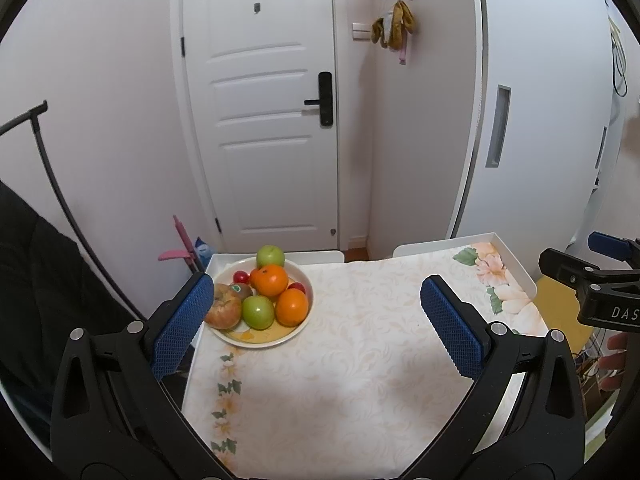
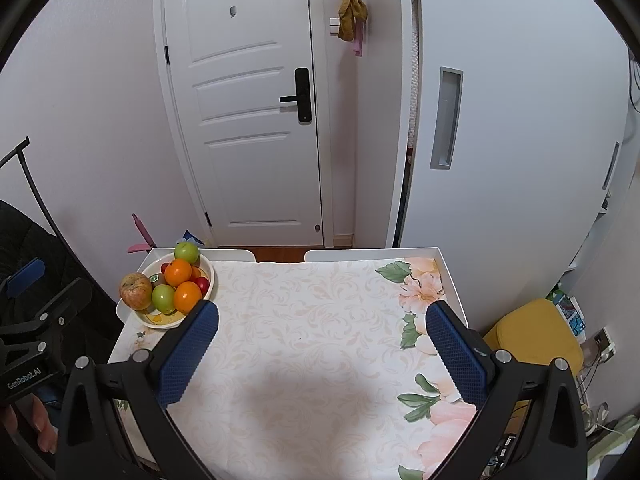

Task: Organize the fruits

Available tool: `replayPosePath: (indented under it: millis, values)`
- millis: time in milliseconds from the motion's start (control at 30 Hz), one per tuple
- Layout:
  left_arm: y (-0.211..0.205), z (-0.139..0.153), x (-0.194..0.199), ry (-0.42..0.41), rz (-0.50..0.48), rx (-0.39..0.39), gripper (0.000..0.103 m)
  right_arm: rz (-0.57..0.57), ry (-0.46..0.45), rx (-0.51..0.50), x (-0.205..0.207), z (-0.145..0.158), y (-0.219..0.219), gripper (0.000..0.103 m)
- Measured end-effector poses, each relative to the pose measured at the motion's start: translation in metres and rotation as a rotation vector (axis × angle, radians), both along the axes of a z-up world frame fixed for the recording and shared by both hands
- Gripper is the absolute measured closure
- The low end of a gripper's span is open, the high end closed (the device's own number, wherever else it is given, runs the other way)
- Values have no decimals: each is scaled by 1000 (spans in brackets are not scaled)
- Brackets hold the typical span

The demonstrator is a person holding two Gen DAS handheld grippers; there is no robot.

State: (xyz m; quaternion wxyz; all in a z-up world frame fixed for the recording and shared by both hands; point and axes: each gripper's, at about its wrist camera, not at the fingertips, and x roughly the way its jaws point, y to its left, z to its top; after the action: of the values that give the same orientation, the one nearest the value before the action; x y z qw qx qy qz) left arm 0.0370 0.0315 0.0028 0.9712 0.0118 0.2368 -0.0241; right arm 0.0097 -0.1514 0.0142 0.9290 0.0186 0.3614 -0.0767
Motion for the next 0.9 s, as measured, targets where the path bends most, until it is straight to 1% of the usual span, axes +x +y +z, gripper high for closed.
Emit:
replayPosePath:
  millis: [667, 900]
  values:
    - [2, 2, 0, -3, 1, -5, 0, 2, -2, -4, 1, 1, 1, 0]
    - [2, 6, 0, -11, 11, 7, 0, 3, -3, -2, 1, 1, 2, 0]
